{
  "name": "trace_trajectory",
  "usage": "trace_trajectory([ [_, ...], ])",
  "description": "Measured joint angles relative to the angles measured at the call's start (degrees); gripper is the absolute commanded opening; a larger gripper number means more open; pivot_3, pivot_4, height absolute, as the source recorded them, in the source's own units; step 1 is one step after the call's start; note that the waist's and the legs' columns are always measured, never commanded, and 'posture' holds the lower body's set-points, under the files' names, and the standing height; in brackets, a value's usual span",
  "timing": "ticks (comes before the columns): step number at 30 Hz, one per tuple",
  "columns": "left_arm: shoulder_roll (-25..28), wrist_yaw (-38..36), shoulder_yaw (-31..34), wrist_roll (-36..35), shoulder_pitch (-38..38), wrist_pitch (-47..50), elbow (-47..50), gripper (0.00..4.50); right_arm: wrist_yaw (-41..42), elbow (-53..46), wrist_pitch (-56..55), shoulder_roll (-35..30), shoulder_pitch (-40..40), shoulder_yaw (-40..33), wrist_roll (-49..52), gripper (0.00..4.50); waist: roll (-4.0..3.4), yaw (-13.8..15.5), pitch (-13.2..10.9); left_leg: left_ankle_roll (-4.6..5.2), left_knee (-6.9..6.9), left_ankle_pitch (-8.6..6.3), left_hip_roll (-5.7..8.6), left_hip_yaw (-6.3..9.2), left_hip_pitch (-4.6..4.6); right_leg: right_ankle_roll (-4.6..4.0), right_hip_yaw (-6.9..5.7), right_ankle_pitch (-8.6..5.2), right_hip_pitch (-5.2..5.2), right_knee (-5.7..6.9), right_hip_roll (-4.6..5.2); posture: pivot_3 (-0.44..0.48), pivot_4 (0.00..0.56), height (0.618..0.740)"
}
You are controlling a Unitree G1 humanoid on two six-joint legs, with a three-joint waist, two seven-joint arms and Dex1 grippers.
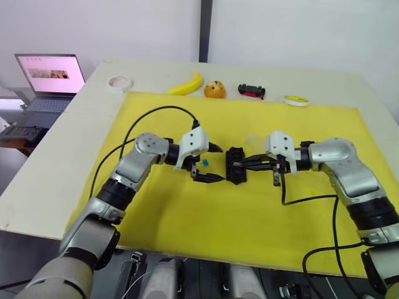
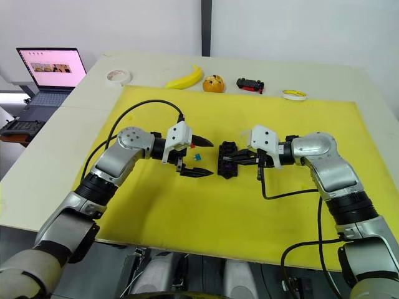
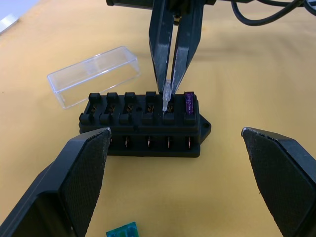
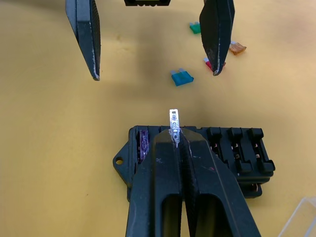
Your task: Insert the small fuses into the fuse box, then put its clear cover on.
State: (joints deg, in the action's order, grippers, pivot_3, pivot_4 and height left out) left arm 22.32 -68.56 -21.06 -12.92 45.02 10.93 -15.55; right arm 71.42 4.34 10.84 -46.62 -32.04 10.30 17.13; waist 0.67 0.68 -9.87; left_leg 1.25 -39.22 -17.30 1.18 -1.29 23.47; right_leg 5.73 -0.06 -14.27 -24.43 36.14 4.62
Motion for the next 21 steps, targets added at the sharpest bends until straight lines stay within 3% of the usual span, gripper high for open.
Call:
trace_trajectory([
  [21,-0.5,0.0,0.0,1.1,-0.2,0.2,0.5,4.47,2.0,2.1,-0.8,0.7,-1.5,0.0,-3.4,0.0,-0.01,0.0,0.0,-0.11,-0.02,0.07,0.01,-0.01,-0.02,0.01,-0.01,0.0,0.0,0.06,-0.03,0.0,0.15,0.74],
])
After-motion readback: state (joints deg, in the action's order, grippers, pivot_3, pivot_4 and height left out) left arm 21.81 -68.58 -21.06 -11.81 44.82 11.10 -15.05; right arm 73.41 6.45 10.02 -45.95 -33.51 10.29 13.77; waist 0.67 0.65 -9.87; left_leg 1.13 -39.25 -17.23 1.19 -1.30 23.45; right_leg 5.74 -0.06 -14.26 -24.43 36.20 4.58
